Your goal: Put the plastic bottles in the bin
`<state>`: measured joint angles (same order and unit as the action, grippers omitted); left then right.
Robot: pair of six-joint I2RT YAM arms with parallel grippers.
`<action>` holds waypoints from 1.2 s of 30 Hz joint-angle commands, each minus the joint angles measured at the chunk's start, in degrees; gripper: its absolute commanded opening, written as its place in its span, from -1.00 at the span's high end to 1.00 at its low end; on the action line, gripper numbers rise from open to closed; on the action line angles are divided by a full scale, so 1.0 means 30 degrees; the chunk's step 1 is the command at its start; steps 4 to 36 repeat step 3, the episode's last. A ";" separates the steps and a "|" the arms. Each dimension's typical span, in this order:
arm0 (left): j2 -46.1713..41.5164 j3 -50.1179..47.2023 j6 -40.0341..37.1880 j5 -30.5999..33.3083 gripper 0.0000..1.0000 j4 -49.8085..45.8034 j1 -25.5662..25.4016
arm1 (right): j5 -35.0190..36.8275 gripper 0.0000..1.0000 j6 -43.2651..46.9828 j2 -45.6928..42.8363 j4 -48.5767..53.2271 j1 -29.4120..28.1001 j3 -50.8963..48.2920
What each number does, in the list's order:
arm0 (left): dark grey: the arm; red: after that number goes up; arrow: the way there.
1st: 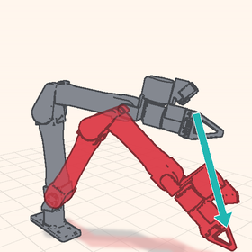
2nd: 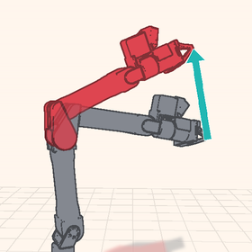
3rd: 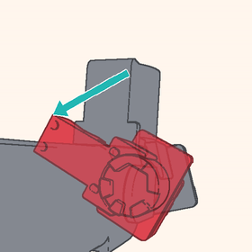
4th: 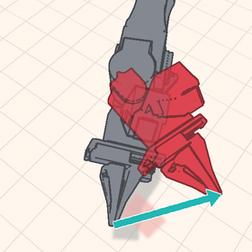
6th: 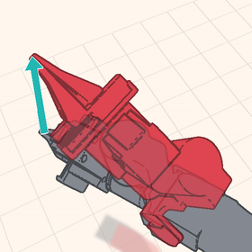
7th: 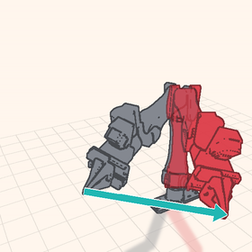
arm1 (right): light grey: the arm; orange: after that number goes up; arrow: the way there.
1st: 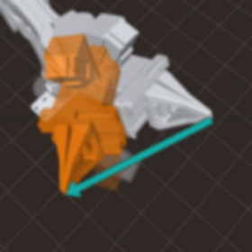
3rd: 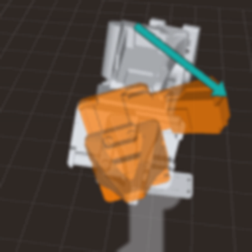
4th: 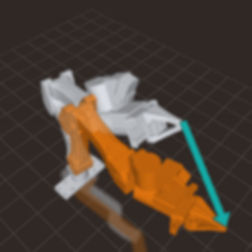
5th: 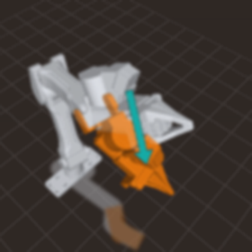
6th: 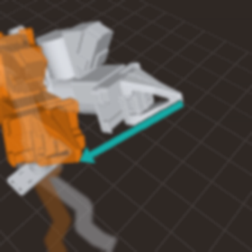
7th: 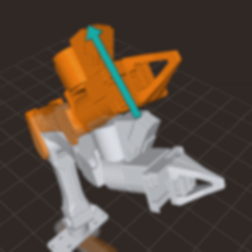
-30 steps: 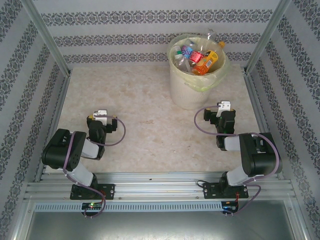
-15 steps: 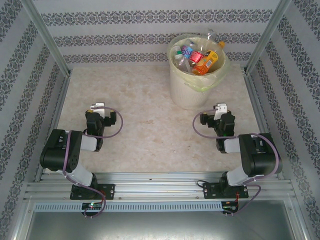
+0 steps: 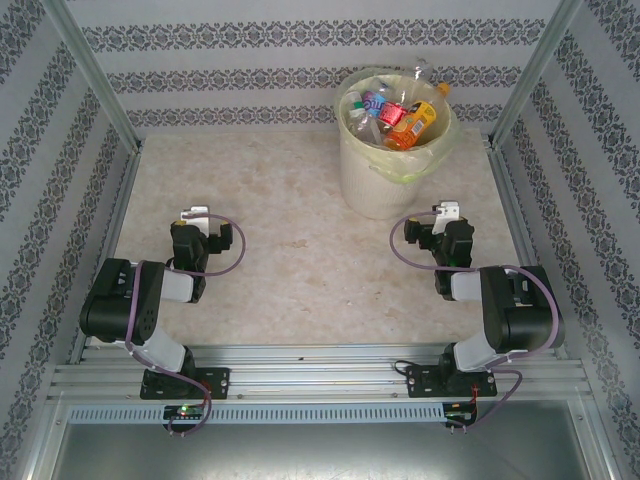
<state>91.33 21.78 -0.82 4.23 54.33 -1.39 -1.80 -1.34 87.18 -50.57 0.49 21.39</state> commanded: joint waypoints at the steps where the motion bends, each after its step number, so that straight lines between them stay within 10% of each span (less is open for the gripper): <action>1: -0.0179 0.0064 0.0306 -0.0325 -1.00 -0.0119 0.0203 | 0.0250 -0.96 -0.0165 -0.0115 -0.0105 -0.0164 0.0342; 36: -0.0171 0.0049 0.0324 -0.0307 -1.00 -0.0127 0.0199 | 0.0264 -0.96 -0.0138 -0.0182 -0.0164 -0.0164 0.0284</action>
